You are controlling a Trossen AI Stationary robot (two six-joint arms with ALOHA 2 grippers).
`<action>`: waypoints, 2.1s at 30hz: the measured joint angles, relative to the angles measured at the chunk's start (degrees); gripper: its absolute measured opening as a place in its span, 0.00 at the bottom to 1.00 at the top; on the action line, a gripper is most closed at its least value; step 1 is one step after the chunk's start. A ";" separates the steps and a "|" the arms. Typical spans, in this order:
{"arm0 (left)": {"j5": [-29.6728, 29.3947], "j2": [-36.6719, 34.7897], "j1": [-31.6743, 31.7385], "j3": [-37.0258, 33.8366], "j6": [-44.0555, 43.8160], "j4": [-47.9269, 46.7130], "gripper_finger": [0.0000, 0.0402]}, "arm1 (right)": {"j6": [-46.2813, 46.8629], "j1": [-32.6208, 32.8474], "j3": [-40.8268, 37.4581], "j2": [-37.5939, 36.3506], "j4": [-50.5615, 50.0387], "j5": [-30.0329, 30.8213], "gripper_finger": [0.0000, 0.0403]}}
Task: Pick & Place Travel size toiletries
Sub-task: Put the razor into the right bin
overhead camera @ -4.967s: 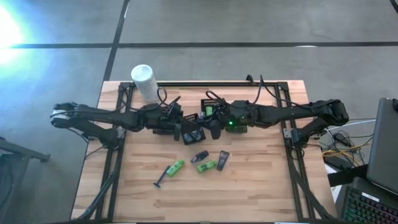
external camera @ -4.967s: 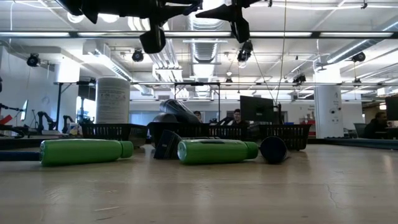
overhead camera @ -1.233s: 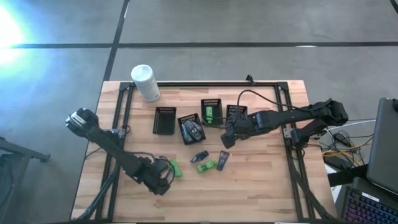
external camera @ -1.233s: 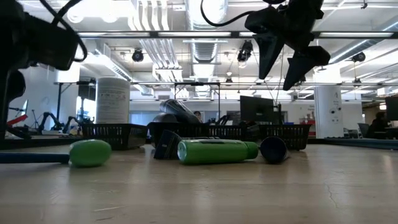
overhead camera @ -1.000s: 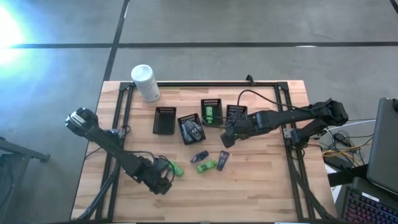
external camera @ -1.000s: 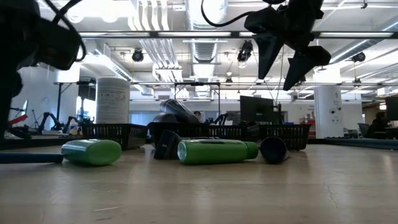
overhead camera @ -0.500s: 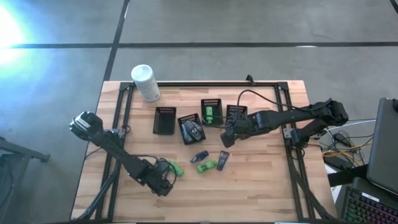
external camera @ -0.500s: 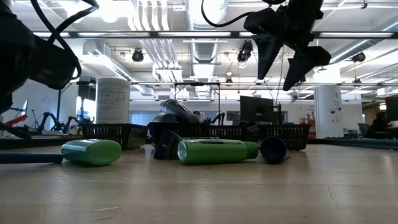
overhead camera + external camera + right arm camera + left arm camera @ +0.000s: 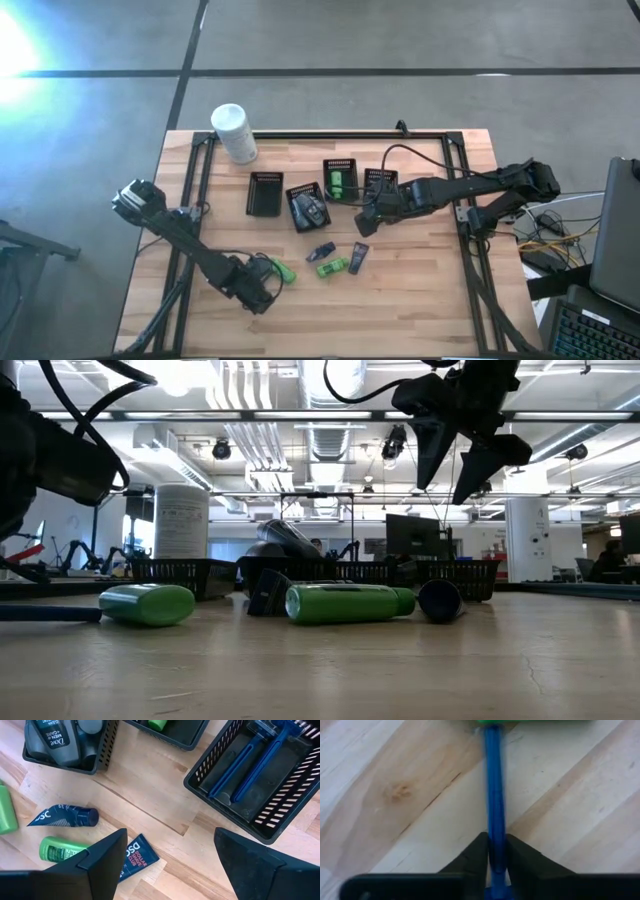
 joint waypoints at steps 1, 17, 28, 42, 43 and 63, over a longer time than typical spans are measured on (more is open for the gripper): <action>-0.12 0.00 -0.02 -0.02 0.21 -0.02 0.13 | -0.01 0.00 0.00 0.00 -0.01 0.00 0.72; -5.35 -13.16 0.33 0.73 8.28 1.03 0.09 | -2.57 1.33 0.13 -1.38 8.57 -7.13 0.64; -20.11 -28.55 10.56 -0.06 31.97 21.93 0.09 | -13.00 5.19 0.20 -1.38 39.92 -7.42 0.59; -7.98 -26.80 20.92 -0.09 42.28 39.46 0.09 | -22.09 6.28 0.24 -1.33 50.17 -2.60 0.66; -7.28 -26.22 21.30 -0.09 42.75 40.42 0.09 | -22.04 6.27 0.24 -1.33 50.37 -2.60 0.67; -0.33 -21.18 26.02 0.39 43.73 50.78 0.09 | -21.76 6.23 0.24 -1.27 50.82 -2.58 0.59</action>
